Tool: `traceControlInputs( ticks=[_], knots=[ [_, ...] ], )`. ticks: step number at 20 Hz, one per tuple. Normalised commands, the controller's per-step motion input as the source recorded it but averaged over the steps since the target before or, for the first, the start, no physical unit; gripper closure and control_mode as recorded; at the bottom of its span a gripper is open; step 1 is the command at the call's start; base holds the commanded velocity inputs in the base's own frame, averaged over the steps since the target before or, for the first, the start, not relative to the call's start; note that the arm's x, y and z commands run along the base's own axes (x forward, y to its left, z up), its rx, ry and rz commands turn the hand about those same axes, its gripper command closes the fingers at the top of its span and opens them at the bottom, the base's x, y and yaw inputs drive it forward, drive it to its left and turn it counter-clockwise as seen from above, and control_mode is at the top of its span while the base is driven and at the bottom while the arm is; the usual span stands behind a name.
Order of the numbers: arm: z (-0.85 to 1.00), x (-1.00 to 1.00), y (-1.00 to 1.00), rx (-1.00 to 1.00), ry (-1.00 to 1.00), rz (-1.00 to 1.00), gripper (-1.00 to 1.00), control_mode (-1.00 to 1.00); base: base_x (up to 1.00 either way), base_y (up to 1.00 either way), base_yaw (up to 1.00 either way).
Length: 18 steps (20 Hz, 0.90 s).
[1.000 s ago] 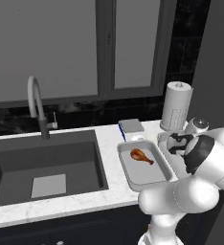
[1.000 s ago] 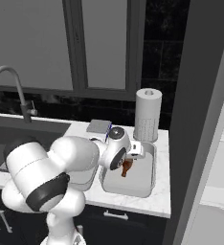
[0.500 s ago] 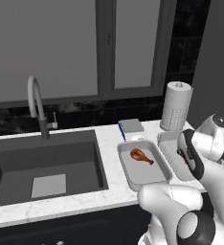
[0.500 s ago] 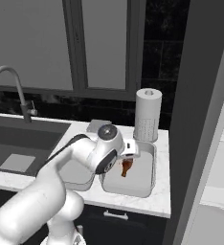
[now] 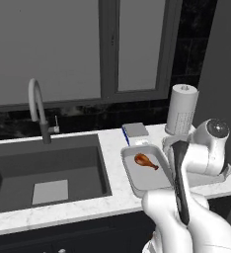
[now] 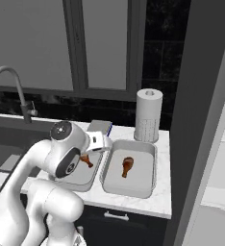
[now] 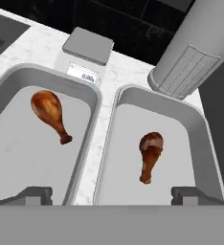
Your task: Place one lemon and one chicken drumstick in each tupperware on the nearby counter, to pack two identical lunches.
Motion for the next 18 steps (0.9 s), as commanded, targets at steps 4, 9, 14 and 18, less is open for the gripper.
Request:
traceControlInputs(
  ticks=[4, 9, 14, 18],
  knots=[
    [0.56, -0.62, 0.57, -0.06, -0.17, 0.12, -1.0, -1.0, 0.0, 0.0, 0.0],
    [0.36, -0.94, 0.38, -0.07, -0.23, 0.16, -1.0, -1.0, 0.0, 0.0, 0.0],
    [-0.08, -1.0, 0.65, -0.11, -0.22, 0.16, -1.0, -1.0, 0.0, 0.0, 0.0],
    [-0.33, -0.76, 0.74, -0.1, -0.14, 0.11, -1.0, -1.0, 0.0, 0.0, 0.0]
  ],
)
